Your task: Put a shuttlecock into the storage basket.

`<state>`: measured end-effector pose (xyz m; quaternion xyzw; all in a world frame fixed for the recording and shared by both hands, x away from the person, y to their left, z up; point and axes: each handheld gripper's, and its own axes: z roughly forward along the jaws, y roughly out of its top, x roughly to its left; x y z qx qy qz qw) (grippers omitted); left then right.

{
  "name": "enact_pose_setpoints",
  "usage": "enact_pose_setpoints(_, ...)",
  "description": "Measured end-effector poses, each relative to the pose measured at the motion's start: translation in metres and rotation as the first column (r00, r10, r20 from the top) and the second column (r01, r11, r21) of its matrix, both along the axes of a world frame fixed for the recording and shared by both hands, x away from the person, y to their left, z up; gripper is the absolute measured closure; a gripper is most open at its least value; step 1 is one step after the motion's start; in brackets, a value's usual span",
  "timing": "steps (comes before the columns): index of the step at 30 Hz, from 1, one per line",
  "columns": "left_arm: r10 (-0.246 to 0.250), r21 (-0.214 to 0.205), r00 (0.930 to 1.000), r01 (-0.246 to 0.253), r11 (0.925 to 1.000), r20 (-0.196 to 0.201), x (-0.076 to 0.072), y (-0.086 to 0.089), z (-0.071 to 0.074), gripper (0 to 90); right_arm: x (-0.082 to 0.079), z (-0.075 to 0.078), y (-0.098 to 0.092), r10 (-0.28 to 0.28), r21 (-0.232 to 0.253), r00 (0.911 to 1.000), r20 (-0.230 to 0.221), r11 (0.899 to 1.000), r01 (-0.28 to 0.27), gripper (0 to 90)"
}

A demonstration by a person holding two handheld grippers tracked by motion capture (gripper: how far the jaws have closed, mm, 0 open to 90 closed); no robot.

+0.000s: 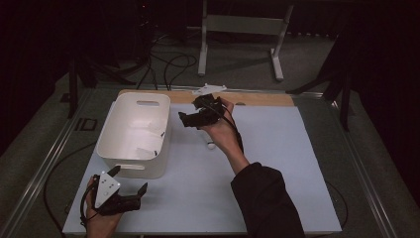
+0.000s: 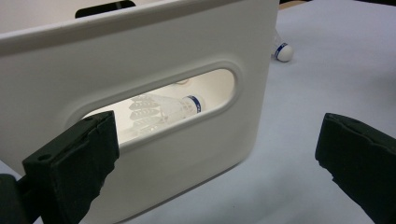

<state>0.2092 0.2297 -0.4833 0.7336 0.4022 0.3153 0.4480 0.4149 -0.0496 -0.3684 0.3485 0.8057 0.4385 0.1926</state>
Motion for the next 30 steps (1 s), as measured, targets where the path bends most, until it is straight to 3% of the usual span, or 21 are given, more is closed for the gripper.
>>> enact_pose_setpoints(12, 0.003, -0.003, 1.0, -0.003, 1.0, 0.002, 0.0, 0.0, 0.0, 0.1, 0.006, -0.005, -0.012, -0.029, -0.007, 0.9995, -0.012, 1.0, 0.029, 11.2)
enact_pose_setpoints(30, 0.003, 0.001, 1.0, -0.003, 1.0, 0.001, 0.0, 0.0, 0.0, 0.1, 0.017, -0.025, -0.023, -0.069, -0.01, 0.9961, -0.055, 0.998, 0.069, 11.2)
